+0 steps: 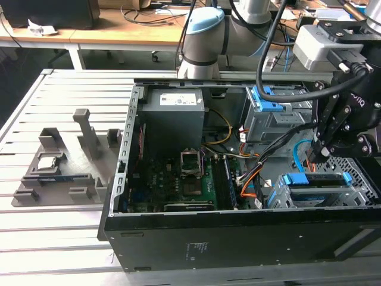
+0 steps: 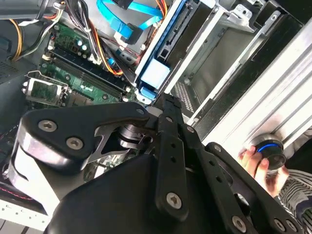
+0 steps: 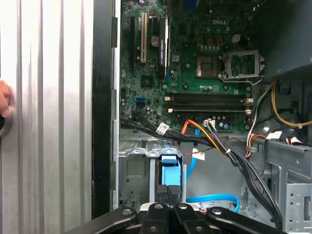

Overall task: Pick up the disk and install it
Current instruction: 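Insert the disk into the insertion slot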

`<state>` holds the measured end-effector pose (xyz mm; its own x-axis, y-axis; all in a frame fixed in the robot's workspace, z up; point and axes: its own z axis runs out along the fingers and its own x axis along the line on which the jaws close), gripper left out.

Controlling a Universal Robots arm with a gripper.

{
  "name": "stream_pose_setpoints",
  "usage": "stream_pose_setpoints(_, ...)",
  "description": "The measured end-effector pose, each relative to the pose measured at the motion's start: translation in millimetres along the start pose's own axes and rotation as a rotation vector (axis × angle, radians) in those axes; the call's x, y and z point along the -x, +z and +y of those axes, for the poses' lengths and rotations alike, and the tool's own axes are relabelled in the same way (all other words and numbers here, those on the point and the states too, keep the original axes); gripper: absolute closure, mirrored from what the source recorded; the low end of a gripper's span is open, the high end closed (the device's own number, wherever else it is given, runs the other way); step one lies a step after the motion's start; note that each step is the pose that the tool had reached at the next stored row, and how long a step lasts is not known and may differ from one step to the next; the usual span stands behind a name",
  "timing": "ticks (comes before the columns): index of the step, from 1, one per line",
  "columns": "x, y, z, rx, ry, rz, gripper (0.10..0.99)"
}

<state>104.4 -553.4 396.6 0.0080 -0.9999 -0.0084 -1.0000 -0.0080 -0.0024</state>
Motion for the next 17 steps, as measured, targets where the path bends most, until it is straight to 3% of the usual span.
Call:
stream_pose_setpoints(4, 0.0, 0.1, -7.6, 0.000, 0.000, 0.0030, 0.980)
stream_pose_setpoints(8, 1.2, 0.4, -31.5, 0.002, 0.000, 0.0049, 0.980)
stream_pose_setpoints(9, 2.2, 0.5, -42.3, 0.002, 0.000, 0.0058, 0.980)
stream_pose_setpoints(10, 2.7, 0.7, -47.7, 0.003, 0.000, 0.0060, 0.980)
stream_pose_setpoints(17, 2.8, 0.7, -50.6, 0.003, 0.000, 0.0061, 0.980)
